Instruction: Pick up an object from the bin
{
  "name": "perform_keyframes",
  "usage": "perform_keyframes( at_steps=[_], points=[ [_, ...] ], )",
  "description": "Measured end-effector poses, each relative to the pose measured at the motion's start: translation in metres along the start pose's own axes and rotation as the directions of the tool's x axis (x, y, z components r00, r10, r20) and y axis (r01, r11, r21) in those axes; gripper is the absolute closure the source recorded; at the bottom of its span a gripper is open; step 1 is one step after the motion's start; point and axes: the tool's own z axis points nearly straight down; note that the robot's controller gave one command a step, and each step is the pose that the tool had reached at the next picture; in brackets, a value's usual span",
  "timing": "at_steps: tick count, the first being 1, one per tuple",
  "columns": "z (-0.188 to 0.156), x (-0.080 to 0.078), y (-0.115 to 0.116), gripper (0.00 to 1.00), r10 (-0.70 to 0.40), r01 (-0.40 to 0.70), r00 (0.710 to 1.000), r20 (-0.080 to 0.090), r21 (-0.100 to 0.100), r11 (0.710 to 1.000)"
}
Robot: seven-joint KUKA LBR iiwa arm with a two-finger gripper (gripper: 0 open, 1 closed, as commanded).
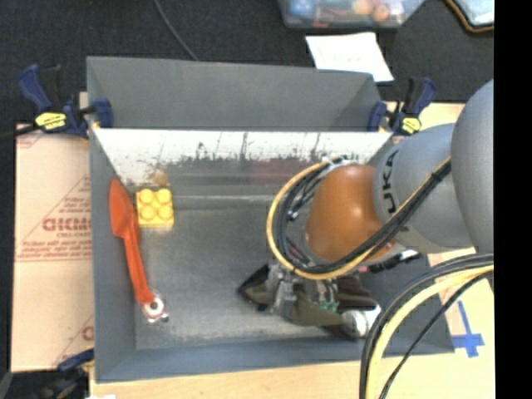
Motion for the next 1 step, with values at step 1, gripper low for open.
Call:
perform_keyframes(
  at_steps=[1],
  points=[
    [-0.0301,0.0022,-0.0001,1.0,0.0,0.0,1.0,-0.008,0.0,1.0]
  ],
)
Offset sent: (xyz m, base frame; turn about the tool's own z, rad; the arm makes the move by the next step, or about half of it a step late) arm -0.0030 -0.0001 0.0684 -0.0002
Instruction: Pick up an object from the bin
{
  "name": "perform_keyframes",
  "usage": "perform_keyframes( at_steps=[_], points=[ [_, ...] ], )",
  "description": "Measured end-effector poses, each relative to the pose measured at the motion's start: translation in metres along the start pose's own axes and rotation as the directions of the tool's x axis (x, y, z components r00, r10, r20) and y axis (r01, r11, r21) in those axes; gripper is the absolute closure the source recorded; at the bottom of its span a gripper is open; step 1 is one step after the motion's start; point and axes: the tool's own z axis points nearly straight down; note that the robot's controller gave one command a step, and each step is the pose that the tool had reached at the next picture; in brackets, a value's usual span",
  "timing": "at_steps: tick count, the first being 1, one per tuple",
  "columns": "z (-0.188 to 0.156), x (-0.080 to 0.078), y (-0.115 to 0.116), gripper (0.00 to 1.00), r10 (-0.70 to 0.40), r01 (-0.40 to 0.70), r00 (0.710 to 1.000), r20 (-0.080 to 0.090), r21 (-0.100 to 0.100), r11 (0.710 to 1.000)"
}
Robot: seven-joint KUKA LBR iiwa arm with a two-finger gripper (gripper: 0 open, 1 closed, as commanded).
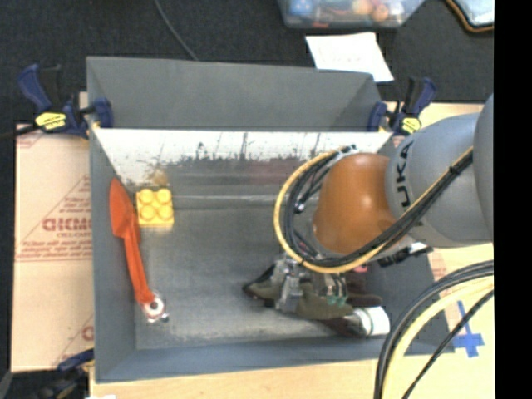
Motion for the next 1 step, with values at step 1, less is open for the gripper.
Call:
perform_keyframes(
  at_steps=[1],
  points=[
    [-0.0327,-0.001,0.0,1.0,0.001,-0.001,1.0,0.002,0.0,1.0]
  ],
)
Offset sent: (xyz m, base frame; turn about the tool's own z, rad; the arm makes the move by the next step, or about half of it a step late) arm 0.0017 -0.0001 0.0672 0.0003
